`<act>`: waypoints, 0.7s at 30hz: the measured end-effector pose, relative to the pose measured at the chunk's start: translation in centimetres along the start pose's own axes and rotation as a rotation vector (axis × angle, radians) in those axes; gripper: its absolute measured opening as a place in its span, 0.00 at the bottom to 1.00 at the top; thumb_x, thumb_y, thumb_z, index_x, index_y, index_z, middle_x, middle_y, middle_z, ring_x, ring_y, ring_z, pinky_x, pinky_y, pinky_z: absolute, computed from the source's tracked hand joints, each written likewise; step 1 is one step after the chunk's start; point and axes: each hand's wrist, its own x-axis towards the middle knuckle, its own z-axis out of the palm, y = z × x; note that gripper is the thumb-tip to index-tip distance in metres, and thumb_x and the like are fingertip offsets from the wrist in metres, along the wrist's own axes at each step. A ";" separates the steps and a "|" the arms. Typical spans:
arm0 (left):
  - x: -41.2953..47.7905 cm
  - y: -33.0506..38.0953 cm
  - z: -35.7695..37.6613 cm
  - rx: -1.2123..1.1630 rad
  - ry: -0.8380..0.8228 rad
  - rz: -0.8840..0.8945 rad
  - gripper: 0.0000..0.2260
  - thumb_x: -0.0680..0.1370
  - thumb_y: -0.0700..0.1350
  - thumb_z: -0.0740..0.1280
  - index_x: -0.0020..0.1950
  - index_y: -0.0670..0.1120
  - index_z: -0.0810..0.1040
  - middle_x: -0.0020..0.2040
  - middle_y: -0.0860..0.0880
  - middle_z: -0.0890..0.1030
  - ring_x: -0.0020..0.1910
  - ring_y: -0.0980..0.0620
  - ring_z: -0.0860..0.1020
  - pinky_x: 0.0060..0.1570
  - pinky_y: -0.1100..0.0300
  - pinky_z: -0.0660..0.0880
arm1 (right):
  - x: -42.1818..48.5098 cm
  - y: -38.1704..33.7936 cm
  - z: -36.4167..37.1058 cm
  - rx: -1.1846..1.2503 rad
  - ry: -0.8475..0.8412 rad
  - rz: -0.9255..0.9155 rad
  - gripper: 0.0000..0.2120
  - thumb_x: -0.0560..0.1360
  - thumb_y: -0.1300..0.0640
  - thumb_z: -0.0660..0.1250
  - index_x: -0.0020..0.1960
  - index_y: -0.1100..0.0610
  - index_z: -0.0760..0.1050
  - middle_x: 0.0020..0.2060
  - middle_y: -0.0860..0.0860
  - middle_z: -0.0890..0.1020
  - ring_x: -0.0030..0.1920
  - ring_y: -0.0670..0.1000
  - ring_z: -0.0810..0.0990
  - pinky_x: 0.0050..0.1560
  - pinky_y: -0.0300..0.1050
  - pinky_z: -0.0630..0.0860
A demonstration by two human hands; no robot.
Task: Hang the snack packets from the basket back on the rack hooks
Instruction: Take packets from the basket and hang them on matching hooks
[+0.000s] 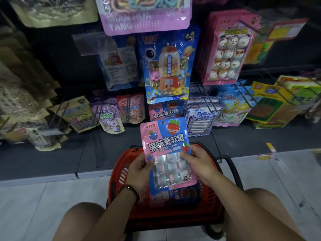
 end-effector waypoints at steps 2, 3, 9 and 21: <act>0.0 0.2 0.1 -0.026 -0.016 -0.013 0.11 0.83 0.38 0.69 0.62 0.49 0.84 0.58 0.54 0.87 0.61 0.51 0.84 0.64 0.50 0.79 | -0.2 -0.1 -0.1 0.010 0.001 -0.024 0.06 0.79 0.62 0.74 0.54 0.54 0.85 0.48 0.53 0.89 0.48 0.51 0.87 0.51 0.45 0.83; -0.1 0.4 0.2 -0.039 -0.029 -0.022 0.10 0.82 0.39 0.70 0.61 0.49 0.84 0.58 0.54 0.88 0.60 0.52 0.84 0.63 0.52 0.79 | -0.2 -0.1 -0.1 0.020 0.001 -0.027 0.06 0.79 0.63 0.74 0.54 0.55 0.85 0.48 0.53 0.89 0.49 0.51 0.86 0.53 0.45 0.83; -0.1 0.7 0.1 0.022 0.010 -0.025 0.05 0.79 0.42 0.74 0.55 0.45 0.83 0.52 0.55 0.89 0.51 0.58 0.86 0.52 0.62 0.81 | -1.0 -0.6 0.0 0.064 -0.062 -0.044 0.10 0.78 0.65 0.74 0.58 0.58 0.84 0.52 0.55 0.89 0.51 0.52 0.88 0.54 0.45 0.84; 6.1 3.9 0.6 0.294 0.065 0.080 0.07 0.73 0.40 0.76 0.44 0.51 0.81 0.37 0.53 0.83 0.37 0.51 0.81 0.44 0.52 0.81 | 3.7 -4.1 -1.4 -0.422 0.064 -0.282 0.06 0.78 0.49 0.76 0.50 0.52 0.85 0.37 0.43 0.86 0.37 0.41 0.82 0.40 0.40 0.76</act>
